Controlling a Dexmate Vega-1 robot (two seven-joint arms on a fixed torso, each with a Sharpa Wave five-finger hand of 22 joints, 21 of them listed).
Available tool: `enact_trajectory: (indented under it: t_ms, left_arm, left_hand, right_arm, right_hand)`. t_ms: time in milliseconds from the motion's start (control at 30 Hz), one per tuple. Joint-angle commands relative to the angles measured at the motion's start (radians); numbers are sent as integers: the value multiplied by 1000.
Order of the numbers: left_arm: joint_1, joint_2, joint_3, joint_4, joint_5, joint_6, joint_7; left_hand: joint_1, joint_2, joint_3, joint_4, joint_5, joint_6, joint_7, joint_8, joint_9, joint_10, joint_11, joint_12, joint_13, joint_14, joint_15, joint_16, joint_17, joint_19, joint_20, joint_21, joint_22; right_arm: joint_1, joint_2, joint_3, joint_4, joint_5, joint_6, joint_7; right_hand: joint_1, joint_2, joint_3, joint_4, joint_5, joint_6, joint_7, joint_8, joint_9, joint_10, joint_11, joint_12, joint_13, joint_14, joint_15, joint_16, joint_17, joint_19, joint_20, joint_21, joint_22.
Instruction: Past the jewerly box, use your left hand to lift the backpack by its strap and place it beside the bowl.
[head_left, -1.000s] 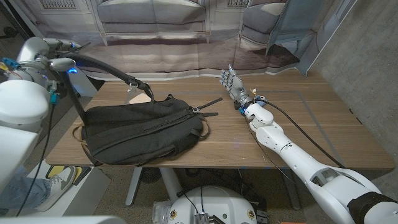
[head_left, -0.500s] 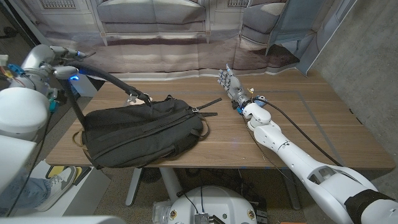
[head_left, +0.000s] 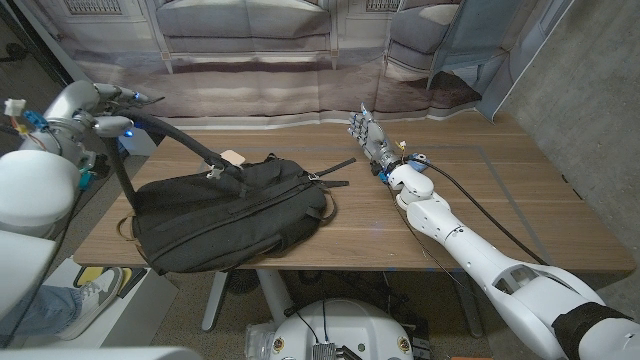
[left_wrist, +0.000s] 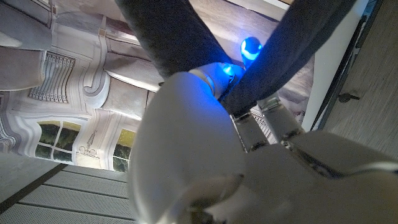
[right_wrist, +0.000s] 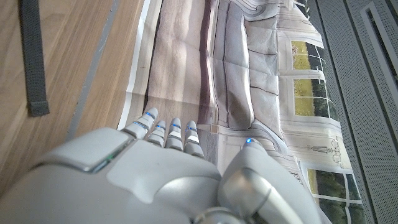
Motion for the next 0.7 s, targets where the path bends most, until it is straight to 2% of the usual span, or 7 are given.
enact_trajectory:
  t_ms: [33,300,467,700]
  left_arm:
    - [7,13,5,52,40,-68,-87]
    - [-9,15,25,80,56,-109,-105]
    - [-17,48,48,97,81,-93,-125]
    - [-19,32,54,139,62,-161,-139]
  left_hand:
    - [-1,12,-1,0,-5,1,-7,-2,1,-2,-9,-6,3,2,-18,0,5,-4,-133,4,3]
    - [-2,14,-3,1,-9,8,-12,-1,0,1,-18,-8,4,-2,-26,-2,6,-7,-133,5,4]
    - [-3,16,-4,1,-11,9,-15,-1,-1,2,-18,-8,6,-2,-28,-1,9,-9,-134,6,4]
    - [-4,17,-5,1,-15,11,-17,-1,-1,0,-19,-10,8,-7,-32,-6,7,-13,-134,6,4]
  right_arm:
    - [11,5,-4,15,-3,-8,5]
    - [20,13,-3,39,-1,-1,15]
    - [31,21,-5,59,0,1,23]
    - [40,31,-7,83,1,1,31]
  right_hand:
    - [1,12,-3,0,-3,8,-3,-5,3,-1,3,-5,5,5,-3,0,3,5,-6,1,3]
    - [1,12,-3,0,-4,8,-2,-5,3,-3,3,-6,5,5,-2,0,3,5,-6,1,4]
    - [1,12,-4,0,-4,8,-2,-5,3,-3,4,-6,5,6,-1,0,3,5,-7,1,4]
    - [2,13,-4,0,-4,8,-3,-5,3,-3,4,-6,5,5,-2,0,3,5,-7,1,4]
